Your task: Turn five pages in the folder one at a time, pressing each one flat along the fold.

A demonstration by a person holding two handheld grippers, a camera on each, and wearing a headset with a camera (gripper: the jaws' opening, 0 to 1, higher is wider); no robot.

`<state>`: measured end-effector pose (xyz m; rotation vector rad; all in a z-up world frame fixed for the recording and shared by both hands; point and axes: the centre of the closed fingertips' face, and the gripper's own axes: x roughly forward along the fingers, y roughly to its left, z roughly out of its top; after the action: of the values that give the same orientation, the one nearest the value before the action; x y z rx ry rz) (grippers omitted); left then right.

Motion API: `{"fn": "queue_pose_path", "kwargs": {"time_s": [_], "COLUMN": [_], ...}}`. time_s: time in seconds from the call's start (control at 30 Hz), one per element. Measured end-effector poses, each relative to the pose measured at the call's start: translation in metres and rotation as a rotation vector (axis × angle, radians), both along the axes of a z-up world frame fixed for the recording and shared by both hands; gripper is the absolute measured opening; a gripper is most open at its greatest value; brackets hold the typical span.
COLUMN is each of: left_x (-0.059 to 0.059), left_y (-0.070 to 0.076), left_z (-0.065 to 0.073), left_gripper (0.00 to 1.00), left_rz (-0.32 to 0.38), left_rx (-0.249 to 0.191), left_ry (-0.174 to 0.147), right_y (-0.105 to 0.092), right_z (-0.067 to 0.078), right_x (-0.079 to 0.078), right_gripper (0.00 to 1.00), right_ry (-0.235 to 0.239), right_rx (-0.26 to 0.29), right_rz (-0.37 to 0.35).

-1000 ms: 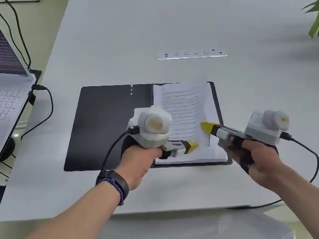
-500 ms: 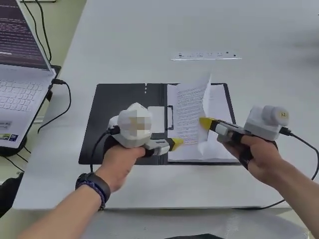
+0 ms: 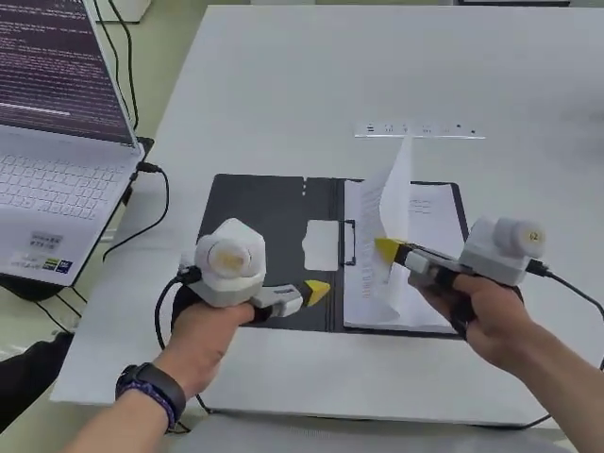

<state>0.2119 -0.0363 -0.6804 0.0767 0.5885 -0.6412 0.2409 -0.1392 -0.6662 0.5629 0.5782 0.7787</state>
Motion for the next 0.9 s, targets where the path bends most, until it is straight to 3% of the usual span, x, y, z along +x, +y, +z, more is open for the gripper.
{"fn": "queue_pose_path", "kwargs": {"time_s": [0.33, 0.9], "left_x": [-0.009, -0.024], "left_y": [0.029, 0.06], "left_z": [0.002, -0.003], "left_gripper": [0.75, 0.73], "left_rz": [0.023, 0.062], "left_rx": [0.005, 0.015], "left_ry": [-0.013, 0.001], "right_y": [0.035, 0.09], "right_z": [0.005, -0.006], "right_x": [0.0, -0.006], "right_gripper": [0.0, 0.0], "right_ry": [-0.006, 0.013], "right_rx": [0.009, 0.033], "right_rz": [0.04, 0.118]}}
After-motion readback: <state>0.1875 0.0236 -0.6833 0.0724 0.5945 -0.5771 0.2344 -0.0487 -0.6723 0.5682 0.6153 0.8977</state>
